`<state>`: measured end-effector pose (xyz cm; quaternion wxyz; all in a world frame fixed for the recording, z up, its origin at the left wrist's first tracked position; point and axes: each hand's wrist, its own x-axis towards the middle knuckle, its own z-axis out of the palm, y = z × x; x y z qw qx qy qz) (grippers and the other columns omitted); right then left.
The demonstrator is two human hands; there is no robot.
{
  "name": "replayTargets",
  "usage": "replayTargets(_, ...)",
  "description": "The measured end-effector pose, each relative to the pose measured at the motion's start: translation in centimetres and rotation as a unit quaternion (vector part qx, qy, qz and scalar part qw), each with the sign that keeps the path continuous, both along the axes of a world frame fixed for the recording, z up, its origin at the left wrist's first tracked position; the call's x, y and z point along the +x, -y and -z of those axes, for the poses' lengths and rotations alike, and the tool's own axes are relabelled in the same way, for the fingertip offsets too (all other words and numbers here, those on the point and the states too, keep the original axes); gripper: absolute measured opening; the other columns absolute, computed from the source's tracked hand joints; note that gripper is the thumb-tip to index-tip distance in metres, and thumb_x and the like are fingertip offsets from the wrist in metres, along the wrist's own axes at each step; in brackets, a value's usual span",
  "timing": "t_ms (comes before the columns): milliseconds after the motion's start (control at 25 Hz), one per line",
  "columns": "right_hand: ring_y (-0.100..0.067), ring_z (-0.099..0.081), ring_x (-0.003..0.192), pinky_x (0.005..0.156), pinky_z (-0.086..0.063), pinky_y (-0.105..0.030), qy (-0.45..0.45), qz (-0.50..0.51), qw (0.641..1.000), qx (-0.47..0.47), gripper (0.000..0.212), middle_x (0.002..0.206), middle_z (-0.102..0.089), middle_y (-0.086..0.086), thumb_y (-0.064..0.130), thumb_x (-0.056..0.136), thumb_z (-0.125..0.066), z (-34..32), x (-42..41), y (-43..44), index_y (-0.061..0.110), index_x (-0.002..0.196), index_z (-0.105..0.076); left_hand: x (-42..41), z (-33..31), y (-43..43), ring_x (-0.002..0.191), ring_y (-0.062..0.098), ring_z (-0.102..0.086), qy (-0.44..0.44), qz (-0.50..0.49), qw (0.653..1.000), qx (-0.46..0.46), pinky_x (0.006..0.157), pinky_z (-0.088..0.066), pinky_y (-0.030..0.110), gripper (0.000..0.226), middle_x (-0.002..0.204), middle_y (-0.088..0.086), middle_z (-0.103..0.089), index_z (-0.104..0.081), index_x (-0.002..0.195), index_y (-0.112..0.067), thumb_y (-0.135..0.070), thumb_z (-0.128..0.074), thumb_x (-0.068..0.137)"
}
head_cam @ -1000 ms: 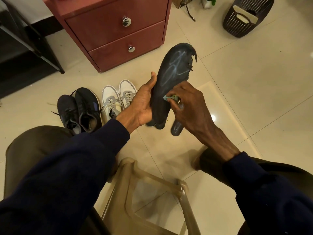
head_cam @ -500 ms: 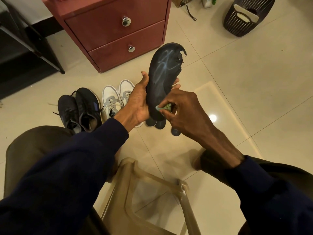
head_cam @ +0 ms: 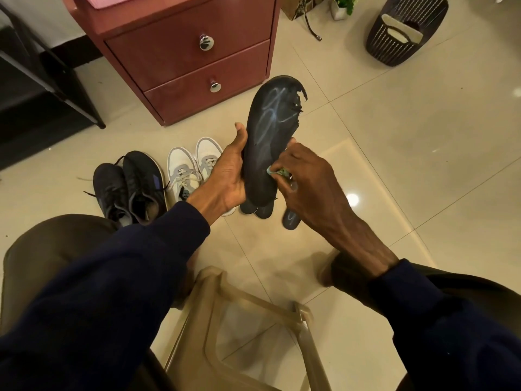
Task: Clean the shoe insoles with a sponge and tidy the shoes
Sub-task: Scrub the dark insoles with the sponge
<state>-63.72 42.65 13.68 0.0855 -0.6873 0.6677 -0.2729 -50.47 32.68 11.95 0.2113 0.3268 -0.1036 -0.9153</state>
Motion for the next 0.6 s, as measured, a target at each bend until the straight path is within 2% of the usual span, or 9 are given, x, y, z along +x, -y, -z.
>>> replayTargets(80,-0.023,-0.065,0.081,0.073,-0.05,-0.026,0.048,-0.055,0.996,0.049,0.018,0.092,-0.069,-0.014,-0.002,0.077,-0.082,-0.6,1.7,-0.5,0.0,0.093,-0.074,0.0,0.3,-0.2,0.138,0.036,-0.052,0.007,0.033,0.999,0.003,0.116,-0.042,0.047,0.081,0.148,0.024,-0.052,-0.043,0.152,-0.005,-0.067,-0.039,0.1)
replayTargets(160,-0.019,-0.063,0.082,0.072,-0.05,-0.025,0.076,-0.068,0.992,0.068,0.013,0.092,-0.069,-0.012,0.001,0.081,-0.08,-0.8,2.1,-0.3,0.003,0.093,-0.075,-0.1,0.3,-0.3,0.132,0.035,-0.057,0.038,0.051,0.998,-0.013,0.113,-0.046,0.047,0.078,0.144,0.022,-0.057,-0.046,0.15,-0.008,-0.066,-0.043,0.099)
replayTargets(240,-0.022,-0.063,0.081,0.071,-0.052,-0.029,0.038,0.01,0.998,0.039,0.01,0.092,-0.068,-0.013,0.004,0.084,-0.079,-0.4,0.7,0.7,0.002,0.093,-0.074,-0.3,0.4,-0.3,0.119,0.032,-0.065,0.085,0.045,0.995,-0.032,0.106,-0.051,0.046,0.069,0.136,0.018,-0.064,-0.055,0.144,-0.01,-0.061,-0.049,0.099)
replayTargets(320,-0.026,-0.064,0.082,0.072,-0.049,-0.027,0.007,0.089,0.996,0.017,0.012,0.094,-0.067,-0.014,0.005,0.085,-0.078,-0.1,-0.6,1.2,0.002,0.095,-0.073,-0.4,0.5,-0.4,0.118,0.033,-0.065,0.127,0.045,0.99,-0.043,0.105,-0.052,0.048,0.068,0.137,0.017,-0.064,-0.057,0.143,-0.009,-0.059,-0.056,0.097)
replayTargets(400,-0.027,-0.065,0.082,0.074,-0.05,-0.026,0.026,0.059,0.997,0.038,0.012,0.095,-0.068,-0.013,0.001,0.083,-0.076,0.0,0.5,1.2,0.003,0.095,-0.073,-0.4,0.4,-0.7,0.12,0.033,-0.066,0.15,0.065,0.986,-0.041,0.102,-0.055,0.047,0.068,0.135,0.016,-0.066,-0.06,0.14,-0.009,-0.06,-0.059,0.095)
replayTargets(480,-0.026,-0.064,0.083,0.073,-0.053,-0.033,0.041,-0.037,0.996,0.076,0.013,0.093,-0.067,-0.012,-0.002,0.082,-0.073,-0.4,2.2,0.9,0.004,0.093,-0.074,-0.1,0.6,-0.5,0.111,0.03,-0.07,0.155,0.076,0.984,-0.04,0.091,-0.059,0.041,0.065,0.122,0.013,-0.072,-0.065,0.133,-0.009,-0.06,-0.06,0.094)
replayTargets(520,-0.027,-0.064,0.083,0.072,-0.054,-0.037,0.023,-0.052,0.995,0.08,0.013,0.092,-0.067,-0.012,-0.002,0.082,-0.073,-0.5,2.2,1.0,0.005,0.093,-0.074,0.0,0.7,-0.4,0.106,0.028,-0.072,0.154,0.078,0.984,-0.037,0.087,-0.059,0.039,0.063,0.118,0.012,-0.073,-0.066,0.132,-0.009,-0.06,-0.061,0.094)
replayTargets(600,-0.029,-0.064,0.085,0.072,-0.055,-0.042,-0.022,0.003,0.998,0.056,0.013,0.092,-0.069,-0.012,0.0,0.081,-0.076,-0.5,0.5,1.5,0.005,0.092,-0.075,0.0,0.6,-0.4,0.102,0.028,-0.072,0.141,0.079,0.986,-0.031,0.084,-0.059,0.04,0.064,0.116,0.012,-0.073,-0.063,0.136,-0.009,-0.058,-0.062,0.095)
